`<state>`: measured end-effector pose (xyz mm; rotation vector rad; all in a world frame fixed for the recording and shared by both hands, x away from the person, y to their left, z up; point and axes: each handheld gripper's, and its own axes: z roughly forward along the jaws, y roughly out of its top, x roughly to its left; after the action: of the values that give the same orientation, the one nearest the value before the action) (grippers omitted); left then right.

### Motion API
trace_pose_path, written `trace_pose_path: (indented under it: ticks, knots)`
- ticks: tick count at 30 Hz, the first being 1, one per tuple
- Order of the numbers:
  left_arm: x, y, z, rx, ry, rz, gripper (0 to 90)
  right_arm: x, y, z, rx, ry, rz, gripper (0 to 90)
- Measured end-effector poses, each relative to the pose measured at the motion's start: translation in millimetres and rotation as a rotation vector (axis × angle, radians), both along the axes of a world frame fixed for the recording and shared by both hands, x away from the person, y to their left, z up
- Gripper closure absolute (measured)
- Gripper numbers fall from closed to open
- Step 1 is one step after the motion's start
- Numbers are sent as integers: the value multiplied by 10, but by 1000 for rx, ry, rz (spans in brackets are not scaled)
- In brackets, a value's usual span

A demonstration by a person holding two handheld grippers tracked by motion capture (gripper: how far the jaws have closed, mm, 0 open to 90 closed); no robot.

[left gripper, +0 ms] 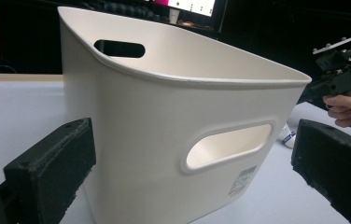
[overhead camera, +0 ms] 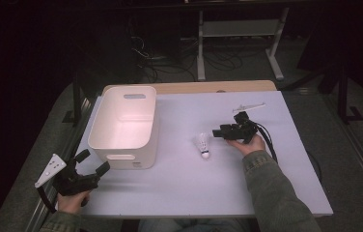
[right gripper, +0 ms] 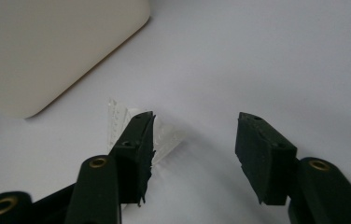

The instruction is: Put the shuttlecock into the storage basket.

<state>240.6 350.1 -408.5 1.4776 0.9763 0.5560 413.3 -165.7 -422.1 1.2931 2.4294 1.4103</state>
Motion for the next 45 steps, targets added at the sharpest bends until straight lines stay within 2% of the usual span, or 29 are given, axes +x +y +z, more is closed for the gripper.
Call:
trace_pose_path:
  ticks: [2, 4, 9, 10, 12, 13, 14, 15, 16, 17, 18, 21, 23, 30, 35, 40, 42, 45]
  knots:
    - [0, 0, 1, 5, -1, -1, 0, 4, 6, -4, -2, 3, -4, 475]
    - [-1, 0, 3, 6, 0, -1, 0, 31, 23, -38, -17, 30, -35, 482]
    - [1, -4, 1, 0, -1, 0, 0, 86, 48, -76, -46, 64, -66, 501]
    - [2, -3, 1, 1, -1, 0, 0, 112, 72, -66, -56, 76, -73, 545]
    - [2, -1, 0, 0, -1, 0, 0, 120, 82, -57, -61, 86, -80, 569]
    - [1, 0, 0, 1, -1, 0, 0, 136, 93, -45, -65, 95, -89, 607]
    - [0, -1, 1, 0, -1, 0, 0, 152, 96, -45, -65, 86, -92, 642]
    - [-2, -1, 1, 0, 0, 1, 0, 160, 105, -40, -65, 102, -97, 676]
    - [-3, -1, 0, -1, 1, 1, 0, 186, 125, -47, -73, 123, -97, 762]
    - [-2, 0, 0, -1, 0, 1, 0, 186, 125, -47, -73, 123, -97, 762]
    - [-1, 0, 0, -2, 0, 0, 0, 206, 155, -62, -91, 133, -90, 834]
    - [0, 1, 0, -1, -1, -1, 0, 215, 194, -73, -110, 144, -97, 882]
    - [0, 1, 0, -1, 0, 0, 0, 230, 221, -91, -118, 144, -94, 885]
    - [-2, 2, -1, -3, 0, 0, 0, 244, 283, -137, -113, 186, -88, 886]
    - [-1, 1, -1, 2, 1, 3, 0, 239, 302, -164, -109, 178, -73, 886]
    - [-5, 1, 2, 2, 1, 3, 0, 231, 349, -169, -110, 199, -62, 886]
    - [-4, 1, 1, 1, 1, 2, 0, 233, 353, -176, -111, 183, -58, 886]
    - [-2, 1, 0, -1, 1, 3, 0, 223, 379, -176, -97, 185, -52, 886]
